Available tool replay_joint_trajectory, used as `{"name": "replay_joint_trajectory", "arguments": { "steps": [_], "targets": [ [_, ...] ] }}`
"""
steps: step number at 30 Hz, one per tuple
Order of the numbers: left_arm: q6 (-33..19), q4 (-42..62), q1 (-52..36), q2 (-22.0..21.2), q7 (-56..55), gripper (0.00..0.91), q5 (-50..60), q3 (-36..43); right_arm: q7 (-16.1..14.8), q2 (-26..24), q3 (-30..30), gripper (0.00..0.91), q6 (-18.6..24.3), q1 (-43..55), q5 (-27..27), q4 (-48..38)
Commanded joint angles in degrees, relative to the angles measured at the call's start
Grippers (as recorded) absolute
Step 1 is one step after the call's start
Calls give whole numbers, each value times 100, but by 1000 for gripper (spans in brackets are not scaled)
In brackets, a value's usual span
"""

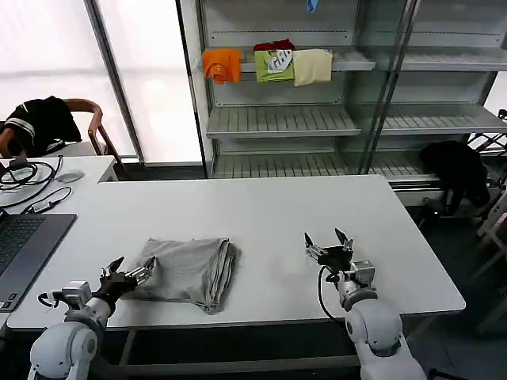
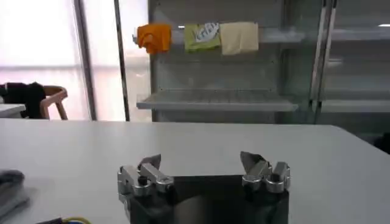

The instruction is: Fold and organize the clothes.

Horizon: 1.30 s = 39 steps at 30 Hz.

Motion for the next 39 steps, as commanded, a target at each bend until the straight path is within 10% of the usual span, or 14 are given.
{"name": "replay_joint_trajectory", "arguments": {
  "steps": [1, 4, 7, 9, 26, 39],
  "targets": [
    [-18, 397, -6, -57, 36, 554, 136, -82, -8, -8, -8, 907, -10, 13, 12, 18],
    [-15, 449, -31, -57, 44, 534, 85, -89, -9, -6, -9, 907, -9, 16, 10, -2],
    [-2, 448, -18, -58, 88, 121, -38, -87, 2, -3, -4, 907, -8, 22, 9, -28],
    [16, 438, -9, -79, 124, 20, -192, -87, 11, 4, -4, 907, -7, 35, 10, -45],
    [-523, 285, -68, -183, 135, 20, 157, -229, 98, 15, 20, 907, -8, 97, 39, -63],
    [-592, -453, -453, 1717, 1033, 20, 2053, -2100, 95, 52, -32, 907, 90, 205, 84, -244]
  ]
}}
